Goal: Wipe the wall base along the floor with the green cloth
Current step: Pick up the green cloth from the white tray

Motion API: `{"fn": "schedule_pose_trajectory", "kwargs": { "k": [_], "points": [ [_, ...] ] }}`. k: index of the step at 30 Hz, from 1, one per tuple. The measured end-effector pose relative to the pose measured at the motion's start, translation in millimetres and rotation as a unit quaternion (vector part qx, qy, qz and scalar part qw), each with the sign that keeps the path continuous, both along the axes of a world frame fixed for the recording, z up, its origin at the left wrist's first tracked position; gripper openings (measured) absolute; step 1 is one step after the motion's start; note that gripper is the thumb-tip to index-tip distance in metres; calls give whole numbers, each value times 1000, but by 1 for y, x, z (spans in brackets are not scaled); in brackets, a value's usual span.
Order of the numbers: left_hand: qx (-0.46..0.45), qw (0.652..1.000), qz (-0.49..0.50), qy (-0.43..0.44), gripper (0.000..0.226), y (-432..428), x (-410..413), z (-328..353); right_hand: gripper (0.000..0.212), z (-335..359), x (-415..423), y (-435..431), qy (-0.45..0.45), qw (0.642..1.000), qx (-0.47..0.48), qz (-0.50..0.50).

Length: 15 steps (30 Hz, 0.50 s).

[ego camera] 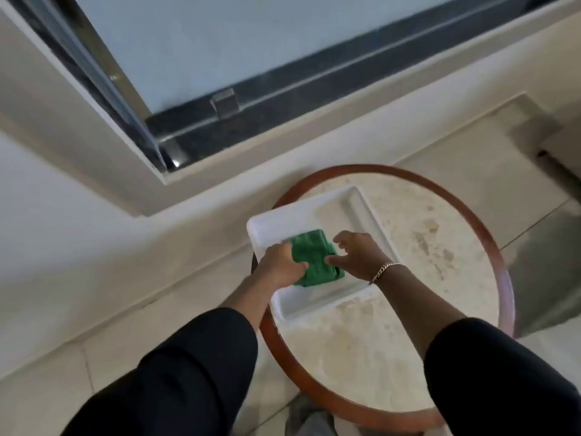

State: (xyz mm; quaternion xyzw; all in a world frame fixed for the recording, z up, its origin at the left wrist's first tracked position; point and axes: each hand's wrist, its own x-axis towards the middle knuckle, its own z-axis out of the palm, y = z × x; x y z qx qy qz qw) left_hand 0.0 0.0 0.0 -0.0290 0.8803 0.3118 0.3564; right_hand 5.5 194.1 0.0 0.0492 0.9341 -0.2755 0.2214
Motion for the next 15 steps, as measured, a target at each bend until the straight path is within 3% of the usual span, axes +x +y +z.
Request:
{"fn": "schedule_pose_trajectory", "kwargs": {
  "k": [5,9,15],
  "points": [
    [-10,984,176,9,74,32,9,-31,57,-45,8,-9,-27,999,18,-15],
    [42,941,336,3,61,42,8,-36,54,-56,7,-17,9,999,-3,-47],
    [100,918,384,12,55,33,24,-9,47,-22,17,-21,45,992,-84,-79]
  ]
}}
